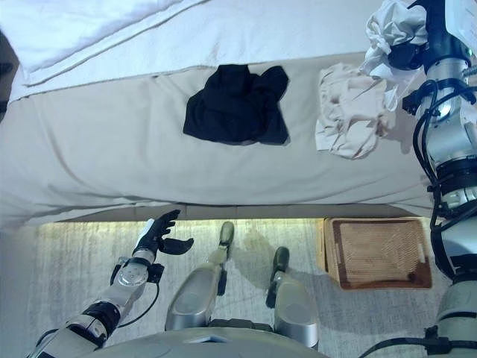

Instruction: Pick up the clothes from the bed and place them into the basket

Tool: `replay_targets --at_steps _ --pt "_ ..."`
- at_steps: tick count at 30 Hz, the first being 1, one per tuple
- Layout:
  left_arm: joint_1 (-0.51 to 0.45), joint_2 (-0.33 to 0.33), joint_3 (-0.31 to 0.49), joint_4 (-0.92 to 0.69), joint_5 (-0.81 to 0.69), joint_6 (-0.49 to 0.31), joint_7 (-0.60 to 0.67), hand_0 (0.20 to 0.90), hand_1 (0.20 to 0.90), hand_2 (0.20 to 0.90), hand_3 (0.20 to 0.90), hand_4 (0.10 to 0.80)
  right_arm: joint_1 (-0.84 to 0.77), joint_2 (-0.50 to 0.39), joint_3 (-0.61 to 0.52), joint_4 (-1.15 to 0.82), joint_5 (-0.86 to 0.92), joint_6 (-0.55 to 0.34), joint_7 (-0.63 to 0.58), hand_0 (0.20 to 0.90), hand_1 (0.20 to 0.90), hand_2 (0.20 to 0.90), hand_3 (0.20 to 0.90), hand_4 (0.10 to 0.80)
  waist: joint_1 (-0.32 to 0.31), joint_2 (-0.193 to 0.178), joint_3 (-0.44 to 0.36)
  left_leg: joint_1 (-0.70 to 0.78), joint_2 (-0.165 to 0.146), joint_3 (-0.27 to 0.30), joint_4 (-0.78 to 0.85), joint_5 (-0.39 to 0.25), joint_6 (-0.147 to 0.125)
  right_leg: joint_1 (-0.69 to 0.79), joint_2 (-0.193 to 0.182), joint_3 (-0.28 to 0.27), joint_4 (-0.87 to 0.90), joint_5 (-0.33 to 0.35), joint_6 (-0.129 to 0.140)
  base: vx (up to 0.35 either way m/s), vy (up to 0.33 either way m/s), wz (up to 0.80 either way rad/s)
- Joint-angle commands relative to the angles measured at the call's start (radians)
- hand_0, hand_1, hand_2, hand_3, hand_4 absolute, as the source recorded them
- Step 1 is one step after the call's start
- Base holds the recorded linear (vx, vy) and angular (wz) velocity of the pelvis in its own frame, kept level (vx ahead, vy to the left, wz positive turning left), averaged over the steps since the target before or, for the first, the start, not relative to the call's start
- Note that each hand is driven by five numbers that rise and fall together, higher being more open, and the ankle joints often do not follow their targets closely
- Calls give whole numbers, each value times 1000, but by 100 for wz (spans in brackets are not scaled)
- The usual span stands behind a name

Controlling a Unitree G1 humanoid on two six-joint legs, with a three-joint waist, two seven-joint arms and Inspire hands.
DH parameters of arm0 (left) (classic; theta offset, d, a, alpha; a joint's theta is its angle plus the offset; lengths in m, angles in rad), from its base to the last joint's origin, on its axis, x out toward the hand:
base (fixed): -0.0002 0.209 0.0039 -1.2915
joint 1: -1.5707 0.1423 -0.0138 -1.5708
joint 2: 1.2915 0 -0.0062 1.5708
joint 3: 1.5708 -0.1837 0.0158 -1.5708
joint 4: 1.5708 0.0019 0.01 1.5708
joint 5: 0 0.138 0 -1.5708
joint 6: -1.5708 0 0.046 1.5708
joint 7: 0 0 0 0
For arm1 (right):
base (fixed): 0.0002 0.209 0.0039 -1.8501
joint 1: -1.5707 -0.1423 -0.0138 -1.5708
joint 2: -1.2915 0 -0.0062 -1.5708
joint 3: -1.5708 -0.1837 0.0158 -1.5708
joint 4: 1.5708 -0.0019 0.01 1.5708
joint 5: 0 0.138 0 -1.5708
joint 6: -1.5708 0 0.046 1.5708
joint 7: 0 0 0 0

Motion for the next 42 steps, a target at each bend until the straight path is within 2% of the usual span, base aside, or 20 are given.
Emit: replay_targets --at_steps 1,7,14,25,34,42 --pt "59 -14 0 88 35 -6 19 900 900 900 900 800 50 -102 -17 -76 33 -65 -54 300 300 300 200 100 -29 -36 -234 107 -6 94 1 -165 17 -9 -10 83 -26 64 6 68 -17 -15" --pt "66 -26 22 129 67 -4 5 900 900 900 900 800 160 -119 -88 -77 36 -57 -28 300 300 300 200 100 -67 -45 -288 142 4 128 1 -187 12 15 -5 118 -55 78 14 47 -17 -24" --pt "52 -27 30 157 85 -15 2 900 900 900 900 800 265 -123 -149 -55 40 -40 14 300 300 300 200 100 -108 -48 -310 169 13 165 1 -203 10 22 0 155 -76 94 19 12 -14 -17" --pt "34 -22 61 181 82 -27 1 900 900 900 900 800 419 -88 -211 39 74 -1 144 300 300 300 200 100 -175 -38 -324 200 30 210 1 -216 7 17 14 213 -71 97 18 1 2 -20" --pt "22 -28 55 192 98 -27 -21 900 900 900 900 800 461 -17 -192 152 37 19 234 300 300 300 200 100 -194 -28 -329 221 34 241 1 -225 6 16 13 233 -75 107 25 7 -12 -12" --pt "10 -37 30 198 102 -18 -22 900 900 900 900 800 444 43 -183 258 51 42 217 300 300 300 200 100 -197 -14 -328 218 32 248 1 -225 7 6 14 236 -73 114 28 0 -3 -1"
